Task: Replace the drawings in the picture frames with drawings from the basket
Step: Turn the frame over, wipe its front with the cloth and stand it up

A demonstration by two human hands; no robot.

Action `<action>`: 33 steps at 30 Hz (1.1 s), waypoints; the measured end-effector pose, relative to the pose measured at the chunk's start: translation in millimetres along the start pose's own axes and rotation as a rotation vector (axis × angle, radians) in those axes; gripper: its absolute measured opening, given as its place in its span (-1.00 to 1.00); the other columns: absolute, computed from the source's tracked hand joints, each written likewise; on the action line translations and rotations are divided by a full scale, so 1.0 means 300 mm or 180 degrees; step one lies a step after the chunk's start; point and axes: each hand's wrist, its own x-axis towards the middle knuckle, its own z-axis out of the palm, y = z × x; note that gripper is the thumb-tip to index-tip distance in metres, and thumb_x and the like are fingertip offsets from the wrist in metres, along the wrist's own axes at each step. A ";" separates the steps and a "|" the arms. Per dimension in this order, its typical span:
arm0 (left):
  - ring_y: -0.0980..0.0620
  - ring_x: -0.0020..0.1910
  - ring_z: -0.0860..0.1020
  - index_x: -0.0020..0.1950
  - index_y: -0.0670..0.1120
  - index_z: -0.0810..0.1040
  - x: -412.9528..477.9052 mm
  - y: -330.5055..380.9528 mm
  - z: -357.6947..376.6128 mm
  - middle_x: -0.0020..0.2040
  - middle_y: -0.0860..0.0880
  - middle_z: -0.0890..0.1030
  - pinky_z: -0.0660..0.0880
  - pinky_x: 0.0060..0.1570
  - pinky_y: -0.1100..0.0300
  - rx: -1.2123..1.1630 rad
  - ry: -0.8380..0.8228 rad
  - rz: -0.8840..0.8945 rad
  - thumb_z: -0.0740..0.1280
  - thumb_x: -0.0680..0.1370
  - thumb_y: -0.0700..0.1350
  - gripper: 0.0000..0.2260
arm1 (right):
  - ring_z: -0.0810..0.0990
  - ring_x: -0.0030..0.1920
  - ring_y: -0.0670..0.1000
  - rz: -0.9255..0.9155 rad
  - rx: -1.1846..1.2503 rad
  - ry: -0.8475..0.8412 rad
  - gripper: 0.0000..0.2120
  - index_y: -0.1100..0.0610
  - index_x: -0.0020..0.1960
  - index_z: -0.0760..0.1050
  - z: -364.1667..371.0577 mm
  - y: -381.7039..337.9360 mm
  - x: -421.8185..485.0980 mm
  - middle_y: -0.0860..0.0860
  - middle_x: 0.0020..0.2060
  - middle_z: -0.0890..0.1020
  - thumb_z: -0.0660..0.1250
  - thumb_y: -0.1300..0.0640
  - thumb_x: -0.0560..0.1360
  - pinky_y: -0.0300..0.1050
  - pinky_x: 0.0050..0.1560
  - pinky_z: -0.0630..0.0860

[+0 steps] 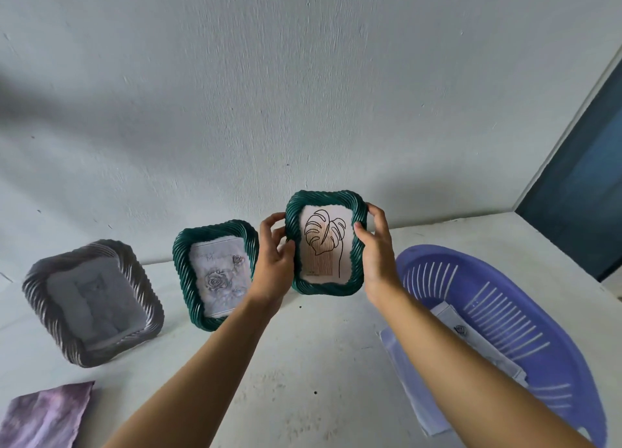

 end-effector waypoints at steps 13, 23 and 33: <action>-0.08 0.01 0.57 0.38 0.19 0.34 -0.031 -0.101 -0.014 0.13 -0.29 0.55 0.54 0.10 -0.27 0.0062 -0.0126 -0.0224 0.10 0.68 -0.34 -0.55 | 0.57 0.03 -0.08 0.0184 0.0284 0.0400 -0.77 0.12 0.02 0.57 -0.001 0.123 0.006 -0.10 -0.06 0.65 0.26 -0.02 0.61 -0.07 0.19 0.41; -0.06 -0.04 0.59 0.40 0.22 0.33 -0.057 -0.116 -0.038 0.13 -0.38 0.56 0.56 -0.03 0.00 0.0008 -0.0304 -0.0427 0.10 0.70 -0.28 -0.57 | 0.58 0.20 -0.07 0.0362 0.0258 0.0365 -0.76 0.07 0.18 0.58 -0.020 0.126 -0.025 -0.11 0.11 0.66 0.23 -0.01 0.65 -0.13 0.24 0.47; -0.12 -0.07 0.53 0.42 0.26 0.29 -0.069 -0.112 -0.044 0.07 -0.42 0.54 0.50 -0.06 0.00 0.0152 -0.0340 -0.0431 0.10 0.70 -0.28 -0.54 | 0.63 0.00 -0.24 0.0372 0.0335 0.0295 -0.81 -0.01 0.01 0.59 -0.027 0.116 -0.043 -0.20 -0.05 0.68 0.21 0.08 0.66 -0.31 0.03 0.51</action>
